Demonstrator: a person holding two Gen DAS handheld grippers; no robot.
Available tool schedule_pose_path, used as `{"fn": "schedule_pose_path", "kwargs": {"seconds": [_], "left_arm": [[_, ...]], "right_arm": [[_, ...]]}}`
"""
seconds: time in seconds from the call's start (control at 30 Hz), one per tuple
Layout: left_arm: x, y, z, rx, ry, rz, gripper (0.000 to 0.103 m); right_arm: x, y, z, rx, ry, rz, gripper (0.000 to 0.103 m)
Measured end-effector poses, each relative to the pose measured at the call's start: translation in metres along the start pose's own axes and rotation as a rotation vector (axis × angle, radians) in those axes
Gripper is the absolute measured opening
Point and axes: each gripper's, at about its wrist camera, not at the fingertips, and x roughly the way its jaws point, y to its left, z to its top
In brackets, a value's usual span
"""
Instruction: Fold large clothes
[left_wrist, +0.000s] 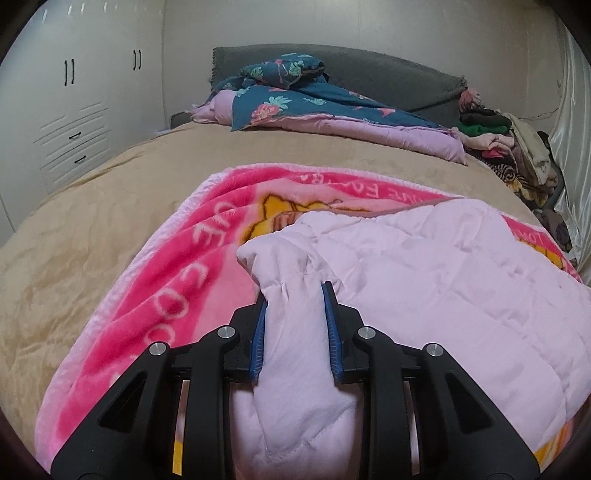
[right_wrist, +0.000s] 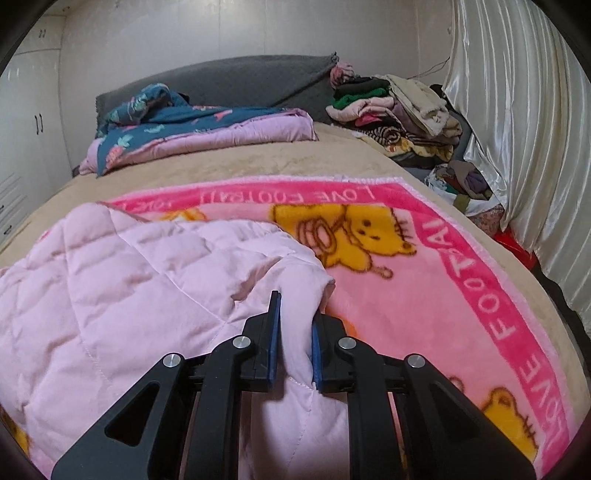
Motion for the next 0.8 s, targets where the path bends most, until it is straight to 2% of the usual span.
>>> {"fn": "schedule_pose_path", "kwargs": {"seconds": [0.2, 0.23, 0.3, 0.33, 0.37, 0.43, 0.53, 0.6, 0.7, 0.8], "left_arm": [[0.005, 0.000, 0.001, 0.014, 0.008, -0.005, 0.020], [0.005, 0.000, 0.001, 0.015, 0.010, -0.003, 0.020], [0.006, -0.002, 0.001, 0.017, 0.013, 0.001, 0.020], [0.006, -0.003, 0.001, 0.017, 0.014, 0.002, 0.020], [0.006, -0.003, 0.001, 0.018, 0.016, 0.004, 0.020], [0.004, -0.003, 0.001, 0.017, 0.018, 0.004, 0.021], [0.003, -0.003, 0.002, 0.016, 0.017, 0.005, 0.025], [-0.003, -0.004, 0.004, 0.012, 0.014, -0.006, 0.039], [-0.020, -0.006, 0.009, 0.018, -0.022, -0.008, 0.058], [-0.050, -0.020, 0.013, 0.052, -0.091, -0.025, 0.062]], "right_arm": [[0.013, 0.003, -0.003, -0.010, 0.029, -0.026, 0.016], [0.013, 0.004, -0.002, -0.012, 0.041, -0.019, 0.020], [0.012, 0.005, -0.002, -0.021, 0.068, -0.013, 0.034], [0.010, 0.006, -0.001, -0.021, 0.073, -0.027, 0.052], [0.005, 0.005, -0.002, -0.014, 0.064, -0.047, 0.065], [-0.010, 0.005, -0.003, -0.001, 0.032, -0.071, 0.076], [-0.046, 0.009, -0.005, 0.012, -0.084, -0.062, 0.089], [-0.066, 0.022, -0.009, -0.023, -0.129, 0.001, 0.089], [-0.076, 0.043, -0.015, -0.093, -0.119, 0.082, 0.089], [-0.072, 0.060, -0.019, -0.139, -0.062, 0.145, 0.089]]}}
